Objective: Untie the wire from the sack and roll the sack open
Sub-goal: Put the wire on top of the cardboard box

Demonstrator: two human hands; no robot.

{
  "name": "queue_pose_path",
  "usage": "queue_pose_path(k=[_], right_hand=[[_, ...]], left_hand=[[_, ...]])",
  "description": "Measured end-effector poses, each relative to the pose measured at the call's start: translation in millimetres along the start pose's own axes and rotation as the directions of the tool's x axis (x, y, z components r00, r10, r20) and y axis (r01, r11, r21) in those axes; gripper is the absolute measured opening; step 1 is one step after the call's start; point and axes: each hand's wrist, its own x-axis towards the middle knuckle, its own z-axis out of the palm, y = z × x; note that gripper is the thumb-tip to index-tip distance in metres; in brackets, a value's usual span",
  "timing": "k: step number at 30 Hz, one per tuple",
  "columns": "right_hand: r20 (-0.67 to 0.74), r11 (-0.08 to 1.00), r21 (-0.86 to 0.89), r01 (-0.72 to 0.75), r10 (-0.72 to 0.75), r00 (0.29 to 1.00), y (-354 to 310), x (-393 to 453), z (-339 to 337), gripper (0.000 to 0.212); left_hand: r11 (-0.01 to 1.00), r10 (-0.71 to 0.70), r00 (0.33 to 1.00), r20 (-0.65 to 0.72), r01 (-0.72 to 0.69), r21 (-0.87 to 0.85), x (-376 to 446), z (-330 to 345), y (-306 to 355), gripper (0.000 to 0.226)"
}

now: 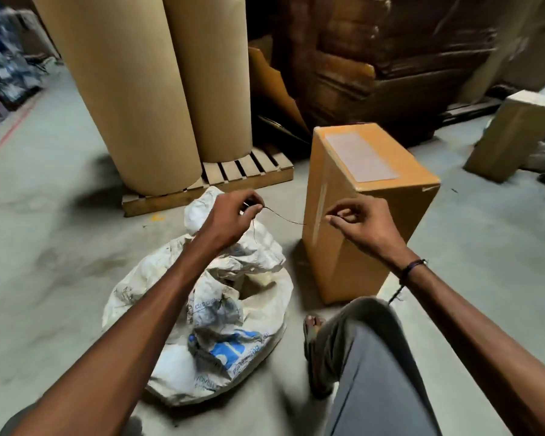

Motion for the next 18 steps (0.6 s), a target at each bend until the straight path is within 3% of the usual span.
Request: queue_pose_path(k=[5,10,15,18], right_hand=[[-0.112,0.985,-0.169,-0.019,0.000,0.994,34.4,37.3,-64.4,0.017],[-0.282,0.977,-0.048,-0.208,0.187,0.941,72.6,63.3,-95.4,0.014],[-0.325,0.971,0.019,-0.240,0.233,0.917,106.4,90.4,-94.0,0.016],[-0.388,0.968,0.032,-0.250,0.243,0.889,129.2,106.3,-86.1,0.011]], left_hand=[[0.997,0.027,0.999,-0.030,-0.030,-0.077,83.4,41.1,51.6,0.007],[0.999,-0.010,0.997,-0.073,0.008,-0.035,156.1,96.8,90.3,0.013],[0.996,-0.058,0.990,-0.128,0.048,-0.079,211.7,143.4,89.3,0.012],[0.999,-0.038,0.987,-0.155,0.037,-0.012,243.5,168.4,81.7,0.012]])
